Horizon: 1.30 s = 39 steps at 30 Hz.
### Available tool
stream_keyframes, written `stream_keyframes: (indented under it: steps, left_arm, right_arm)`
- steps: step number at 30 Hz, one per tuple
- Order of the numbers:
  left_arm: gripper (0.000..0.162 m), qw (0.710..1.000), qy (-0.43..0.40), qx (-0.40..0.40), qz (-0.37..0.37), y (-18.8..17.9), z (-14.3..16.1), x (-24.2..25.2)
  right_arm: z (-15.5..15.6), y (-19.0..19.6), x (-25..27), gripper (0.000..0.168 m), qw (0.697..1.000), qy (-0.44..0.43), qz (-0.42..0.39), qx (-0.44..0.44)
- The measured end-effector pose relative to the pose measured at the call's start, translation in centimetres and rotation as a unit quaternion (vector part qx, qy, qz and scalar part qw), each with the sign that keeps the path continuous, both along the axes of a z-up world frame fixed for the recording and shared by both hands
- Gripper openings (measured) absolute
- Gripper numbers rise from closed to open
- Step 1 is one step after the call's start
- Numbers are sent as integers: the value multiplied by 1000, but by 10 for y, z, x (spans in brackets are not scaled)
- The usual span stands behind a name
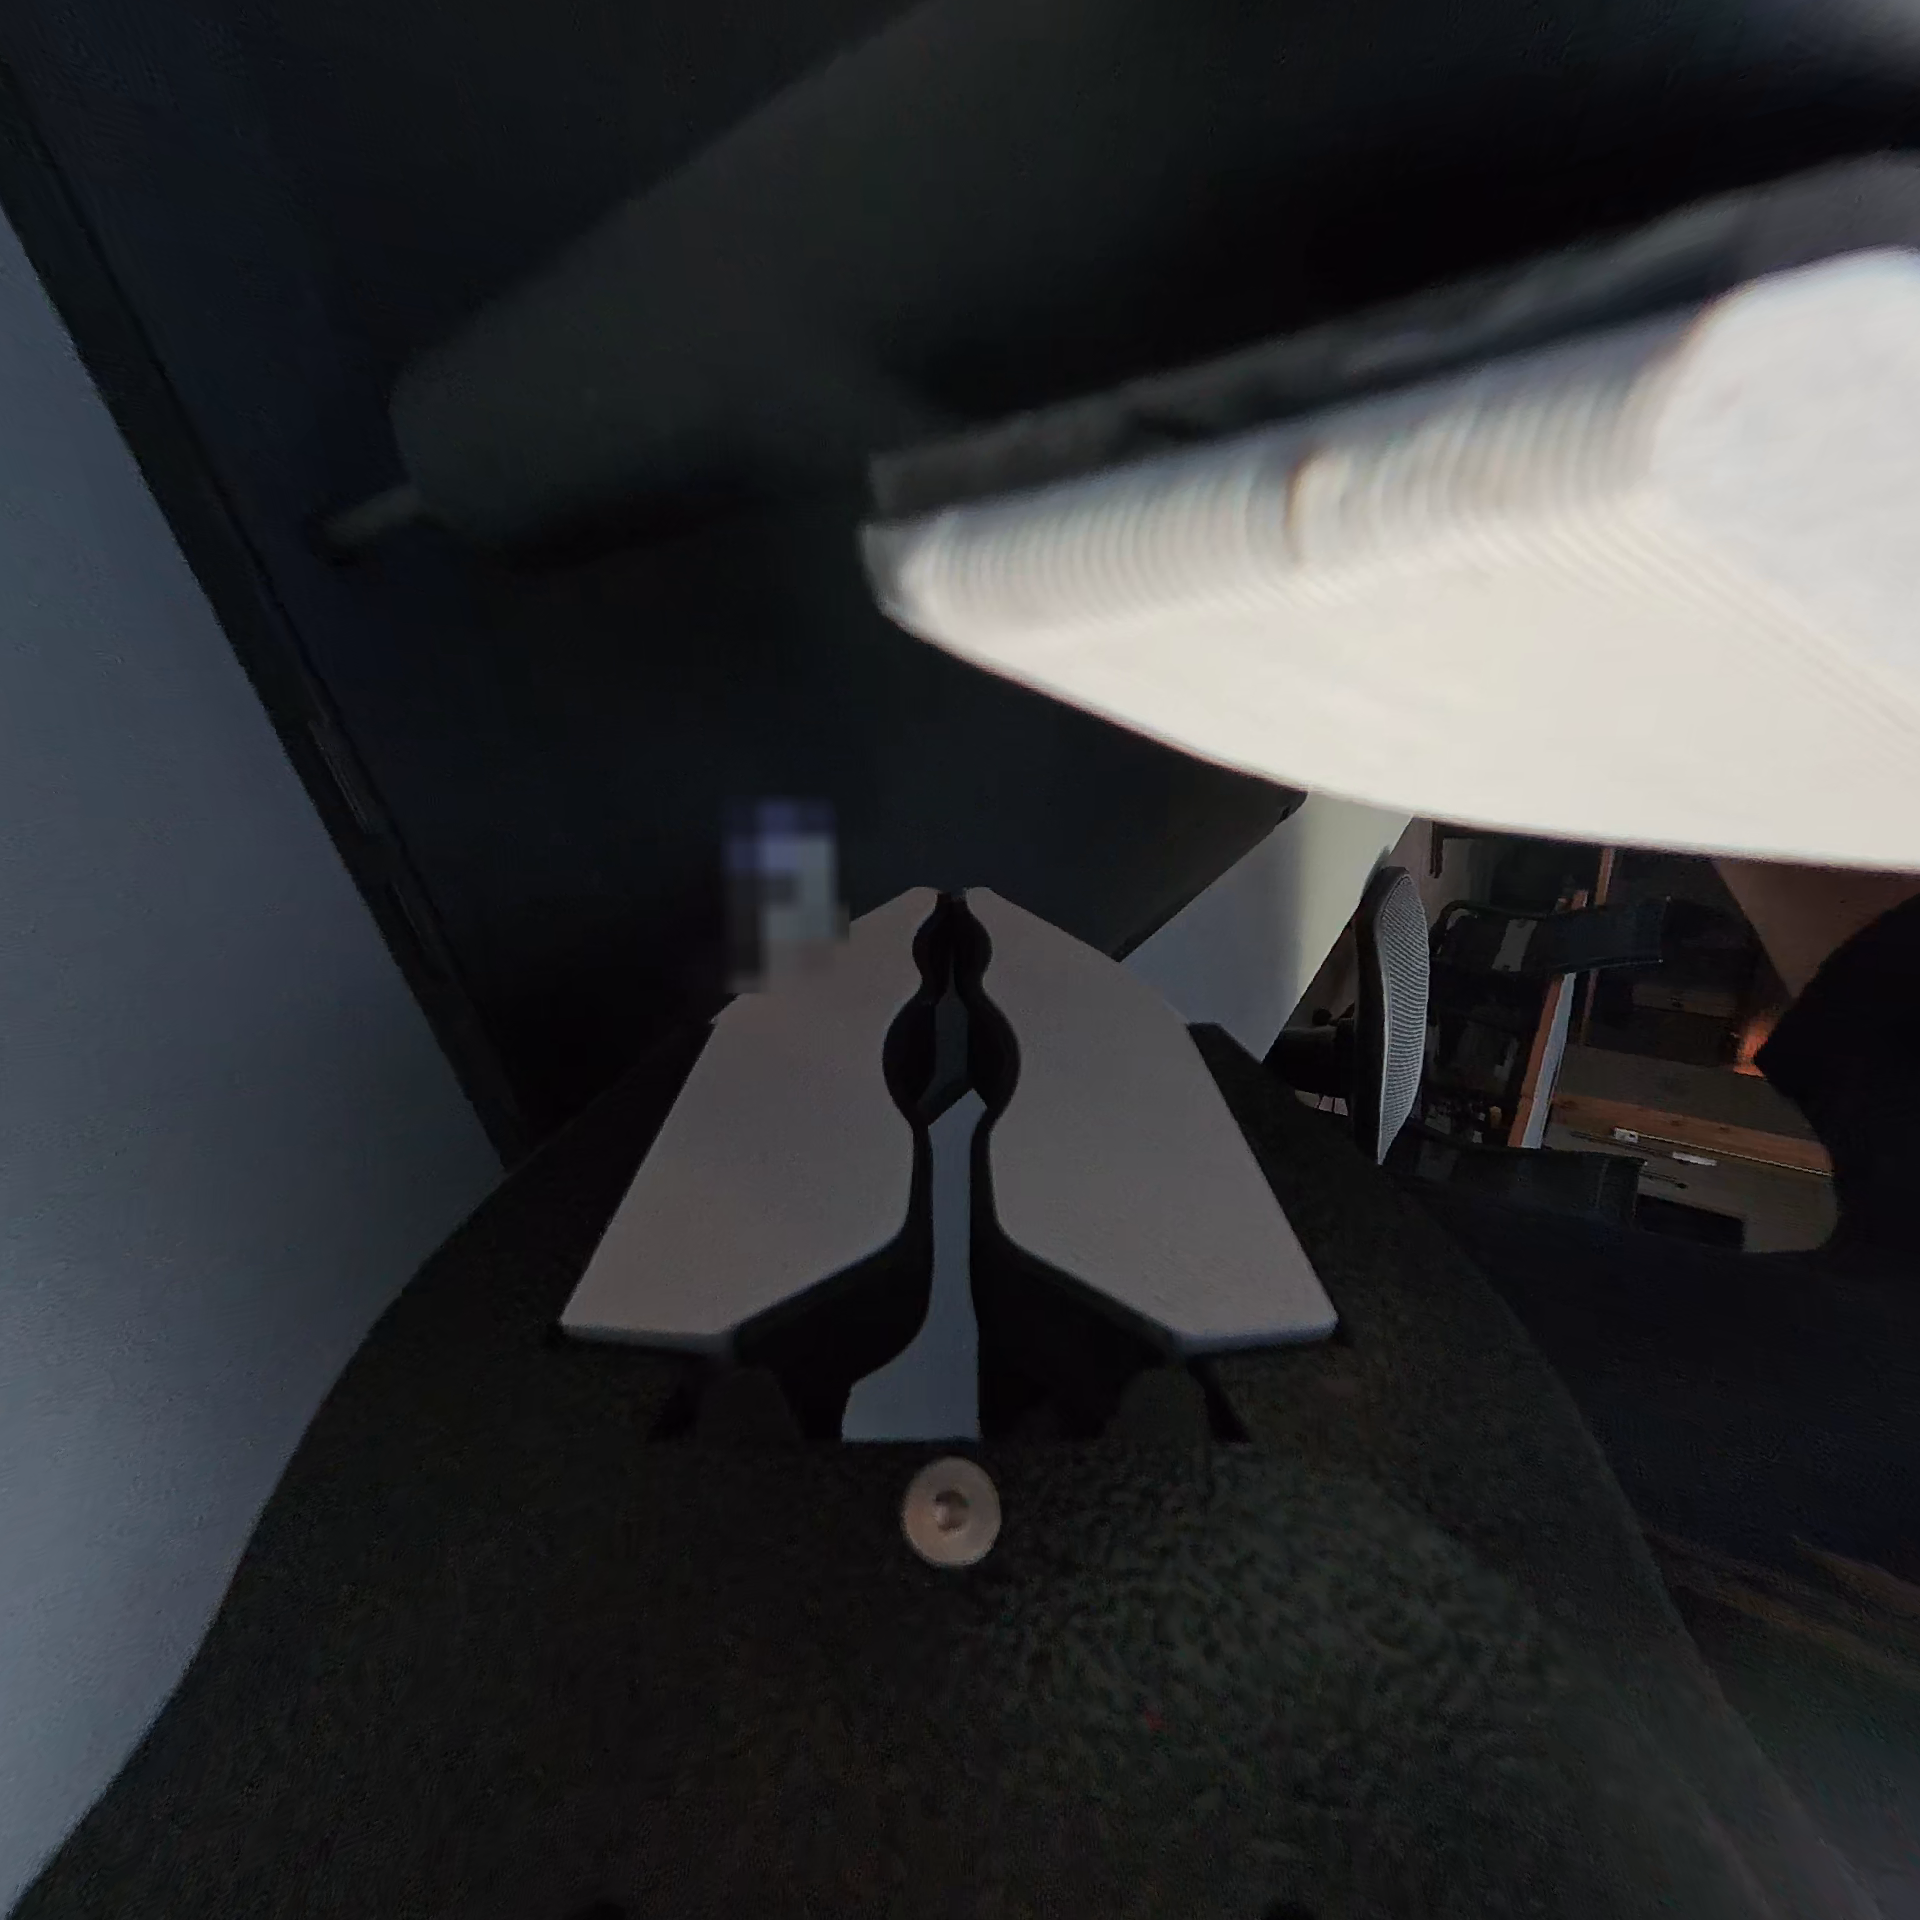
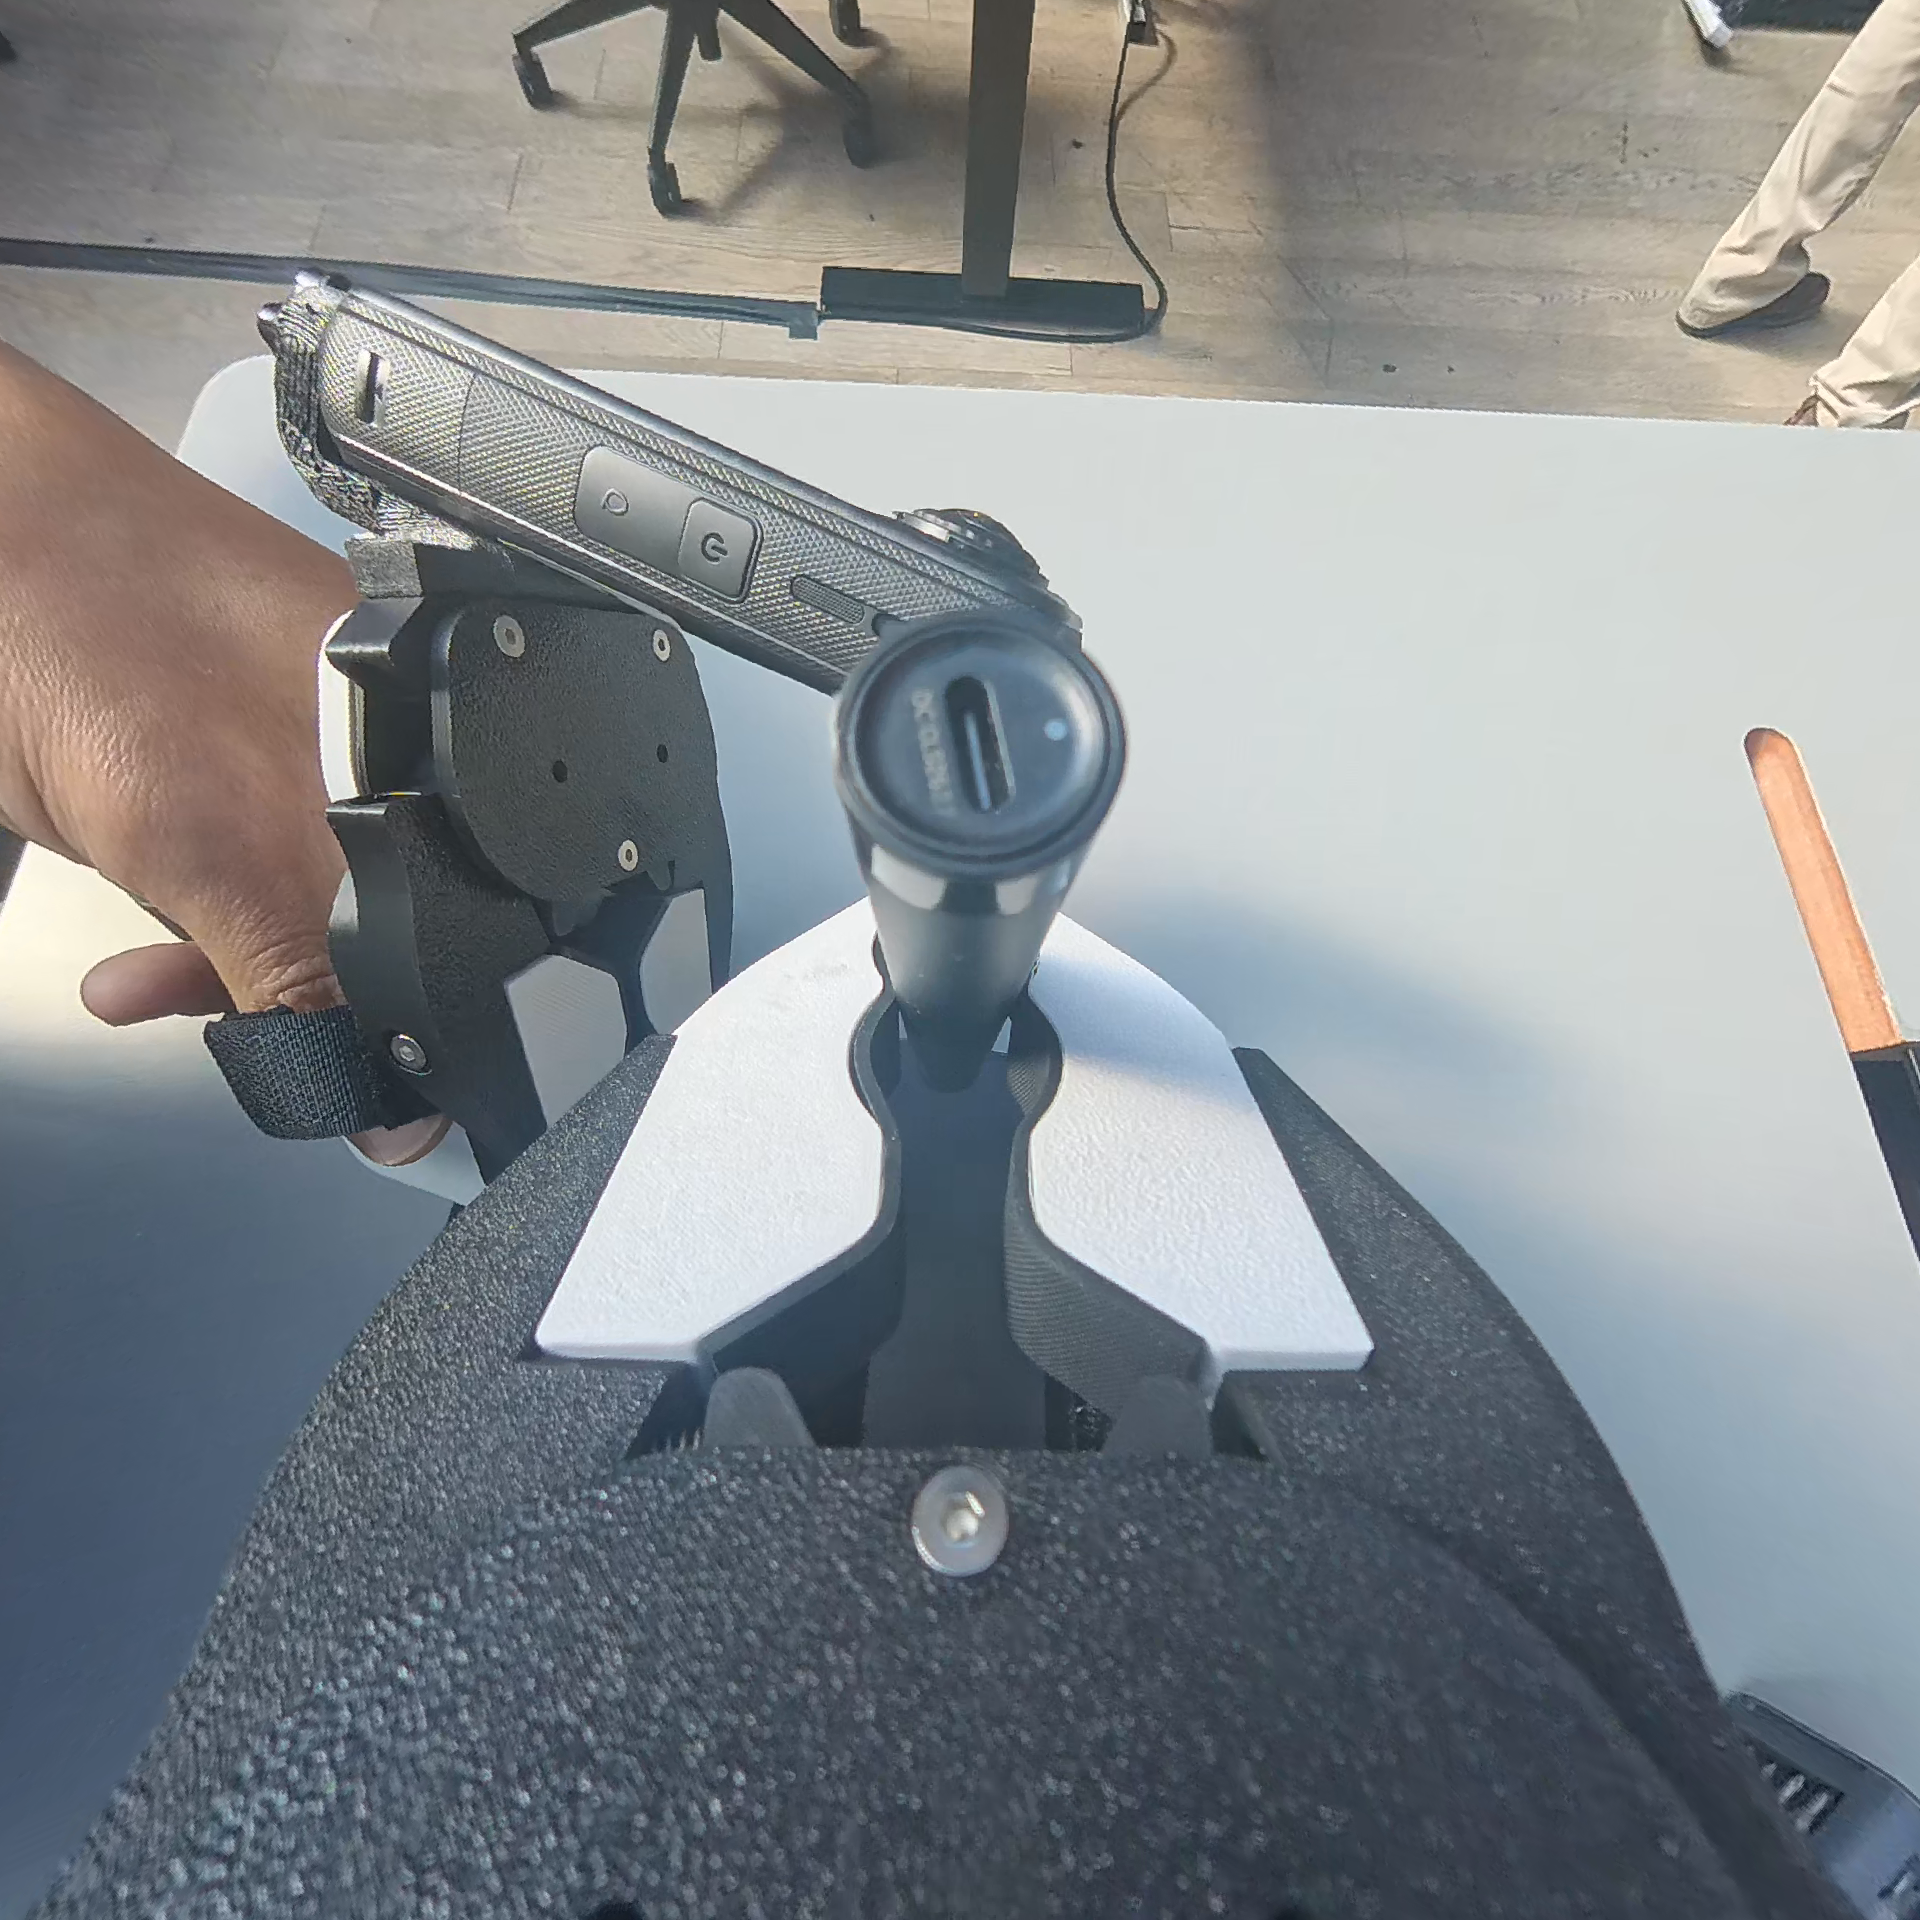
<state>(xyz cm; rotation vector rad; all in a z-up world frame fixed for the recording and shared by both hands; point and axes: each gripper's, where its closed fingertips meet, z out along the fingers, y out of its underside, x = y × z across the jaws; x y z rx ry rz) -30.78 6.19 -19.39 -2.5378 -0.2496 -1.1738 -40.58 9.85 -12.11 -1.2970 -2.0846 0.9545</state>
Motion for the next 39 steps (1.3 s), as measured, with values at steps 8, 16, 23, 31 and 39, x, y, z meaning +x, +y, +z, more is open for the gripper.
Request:
stream_keyframes:
  steps: [8,16,23,31,39]
  left_arm:
    - [0,1000,1,-2,-3,2,0,3]
    - [0,999,-12,-1,-46,21,2,30]
    - [0,997,-19,-6,-71,52,2,47]
    - [0,995,-18,-3,-103,80,4,71]
    - [0,990,-32,-5,-140,89,1,109]
  right_arm:
    - [28,12,4,16,999,34,-14,-7]
    - [44,77,47,16,995,41,-94,6]
    - [34,106,82,16,991,35,-131,5]
    - [28,128,113,17,987,37,-159,-6]
    - [29,140,165,16,980,37,-196,-7]
